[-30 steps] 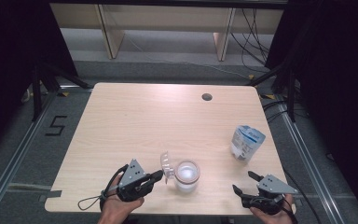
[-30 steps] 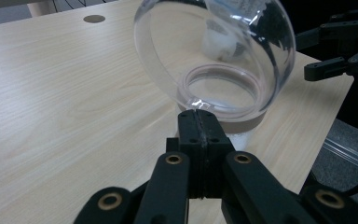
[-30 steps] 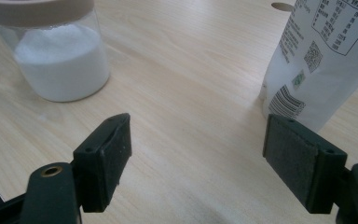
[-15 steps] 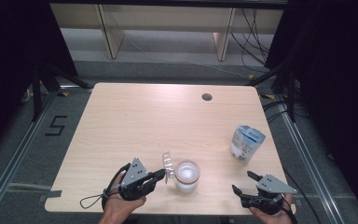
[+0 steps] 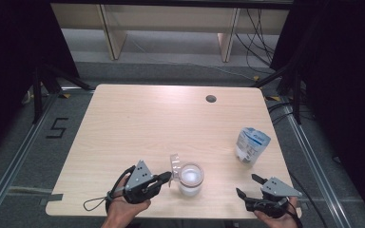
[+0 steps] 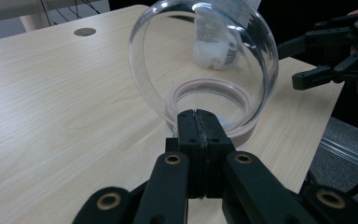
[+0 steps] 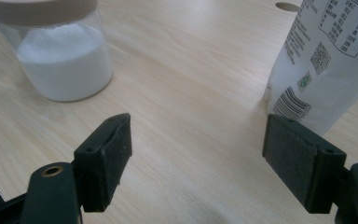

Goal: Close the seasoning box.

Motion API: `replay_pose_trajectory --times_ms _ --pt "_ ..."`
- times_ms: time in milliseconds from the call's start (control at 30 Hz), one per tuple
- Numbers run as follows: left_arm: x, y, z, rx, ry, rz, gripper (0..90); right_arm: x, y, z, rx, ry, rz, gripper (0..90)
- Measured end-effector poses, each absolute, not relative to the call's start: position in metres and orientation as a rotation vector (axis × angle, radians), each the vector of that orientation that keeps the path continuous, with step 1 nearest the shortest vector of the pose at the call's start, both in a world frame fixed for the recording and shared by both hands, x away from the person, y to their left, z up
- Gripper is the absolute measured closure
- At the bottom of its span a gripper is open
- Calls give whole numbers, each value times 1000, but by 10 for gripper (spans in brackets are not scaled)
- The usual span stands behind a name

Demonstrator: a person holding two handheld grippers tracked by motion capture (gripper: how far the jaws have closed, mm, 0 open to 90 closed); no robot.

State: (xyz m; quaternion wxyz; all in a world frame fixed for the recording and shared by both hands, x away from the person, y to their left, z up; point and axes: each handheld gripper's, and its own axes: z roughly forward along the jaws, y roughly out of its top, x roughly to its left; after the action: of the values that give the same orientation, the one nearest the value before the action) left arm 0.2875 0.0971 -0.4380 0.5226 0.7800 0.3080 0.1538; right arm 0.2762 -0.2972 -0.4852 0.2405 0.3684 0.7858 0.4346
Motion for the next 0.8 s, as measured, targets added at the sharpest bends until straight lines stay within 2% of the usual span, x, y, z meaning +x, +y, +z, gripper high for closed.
replay_pose_trajectory --times_ms 567,700,800 --pt "289 87 -438 1874 704 343 847 275 -296 -485 1032 2156 1190 247" --pt "289 90 -439 1846 718 308 774 276 -297 -485 1008 2145 1186 247" --pt "288 91 -439 1846 727 291 663 275 -296 -485 1030 2161 1194 245"
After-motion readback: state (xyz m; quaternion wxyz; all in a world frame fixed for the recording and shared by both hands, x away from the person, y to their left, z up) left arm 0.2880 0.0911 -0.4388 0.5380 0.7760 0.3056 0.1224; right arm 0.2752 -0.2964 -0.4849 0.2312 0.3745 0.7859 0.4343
